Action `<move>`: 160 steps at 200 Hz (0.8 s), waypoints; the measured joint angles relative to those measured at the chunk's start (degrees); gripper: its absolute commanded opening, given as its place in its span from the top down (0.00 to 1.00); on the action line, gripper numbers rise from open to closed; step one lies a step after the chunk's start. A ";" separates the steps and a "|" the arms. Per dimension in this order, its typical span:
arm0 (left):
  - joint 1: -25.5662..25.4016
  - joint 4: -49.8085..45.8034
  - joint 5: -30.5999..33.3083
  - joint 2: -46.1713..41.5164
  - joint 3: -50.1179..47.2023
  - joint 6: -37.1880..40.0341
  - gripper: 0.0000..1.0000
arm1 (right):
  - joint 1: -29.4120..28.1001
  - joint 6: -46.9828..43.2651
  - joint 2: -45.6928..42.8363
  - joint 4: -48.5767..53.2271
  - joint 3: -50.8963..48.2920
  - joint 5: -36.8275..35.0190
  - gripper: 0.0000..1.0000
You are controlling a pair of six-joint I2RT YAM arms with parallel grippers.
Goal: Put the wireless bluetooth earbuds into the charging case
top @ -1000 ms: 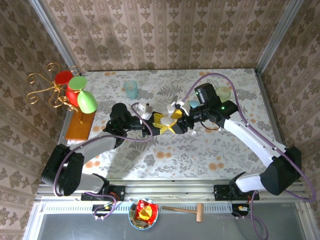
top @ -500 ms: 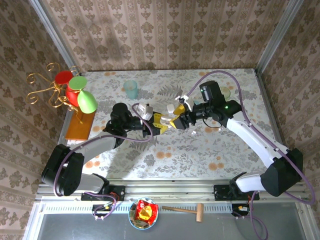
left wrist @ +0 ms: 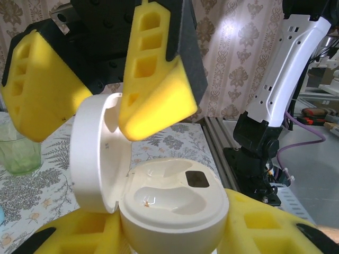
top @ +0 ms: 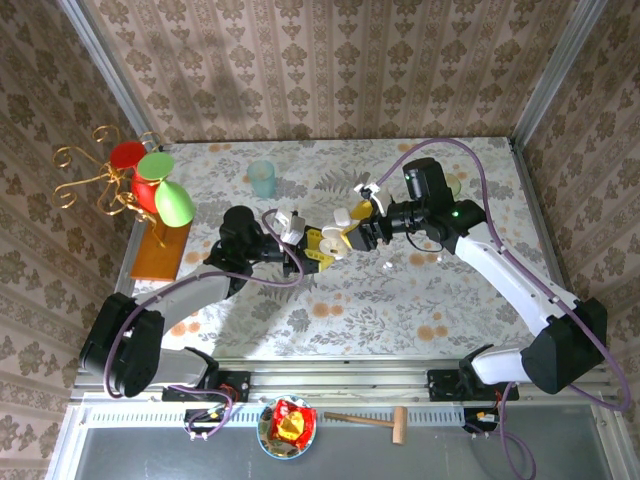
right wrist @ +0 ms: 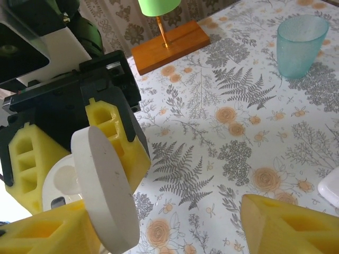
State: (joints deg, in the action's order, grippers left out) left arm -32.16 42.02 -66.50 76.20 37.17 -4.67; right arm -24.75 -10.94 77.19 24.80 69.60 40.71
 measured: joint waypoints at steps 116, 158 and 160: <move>0.02 0.46 0.50 0.00 0.00 -0.85 0.57 | -0.26 -2.99 -1.77 -1.77 -2.32 4.11 0.93; 0.42 1.99 0.50 0.00 0.00 -1.79 0.50 | -0.13 -2.27 -3.23 -4.24 -3.74 1.84 0.93; 0.46 2.03 0.52 0.02 0.00 -1.79 0.50 | -0.13 -2.25 -3.26 -4.33 -3.74 1.68 0.93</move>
State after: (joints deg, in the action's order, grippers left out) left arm -31.70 44.05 -65.98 76.23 37.17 -6.46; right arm -24.88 -13.19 73.93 20.47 65.87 42.39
